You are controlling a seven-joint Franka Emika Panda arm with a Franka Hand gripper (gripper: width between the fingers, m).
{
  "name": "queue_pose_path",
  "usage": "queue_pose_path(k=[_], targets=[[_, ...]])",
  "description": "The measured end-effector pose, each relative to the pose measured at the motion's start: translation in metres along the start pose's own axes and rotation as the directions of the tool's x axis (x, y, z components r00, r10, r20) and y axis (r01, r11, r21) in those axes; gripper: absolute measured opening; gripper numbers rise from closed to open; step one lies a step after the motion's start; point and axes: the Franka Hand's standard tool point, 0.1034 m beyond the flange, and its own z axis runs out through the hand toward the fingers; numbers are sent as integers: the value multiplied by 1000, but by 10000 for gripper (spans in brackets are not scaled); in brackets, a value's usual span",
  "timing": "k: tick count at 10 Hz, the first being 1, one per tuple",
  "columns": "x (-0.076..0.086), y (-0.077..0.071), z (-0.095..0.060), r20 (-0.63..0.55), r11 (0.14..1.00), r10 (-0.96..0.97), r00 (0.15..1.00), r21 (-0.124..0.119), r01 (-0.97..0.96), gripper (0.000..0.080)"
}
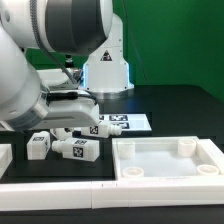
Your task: Assemble one leg
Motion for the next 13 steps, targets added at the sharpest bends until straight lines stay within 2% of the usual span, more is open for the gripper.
queue_pose_path(k=[2, 3, 5, 9, 11, 13], targets=[[7, 7, 11, 10, 1000, -3, 1000, -12, 3, 649], [1, 15, 14, 33, 1000, 13, 999, -22, -13, 649], [3, 16, 17, 36, 998, 50, 998, -44, -49, 649], [5, 14, 18, 32, 998, 48, 998, -46, -46, 649], [8, 28, 22, 27, 999, 21, 999, -46, -20, 649], [9, 35, 26, 33, 999, 31, 999, -45, -30, 649]])
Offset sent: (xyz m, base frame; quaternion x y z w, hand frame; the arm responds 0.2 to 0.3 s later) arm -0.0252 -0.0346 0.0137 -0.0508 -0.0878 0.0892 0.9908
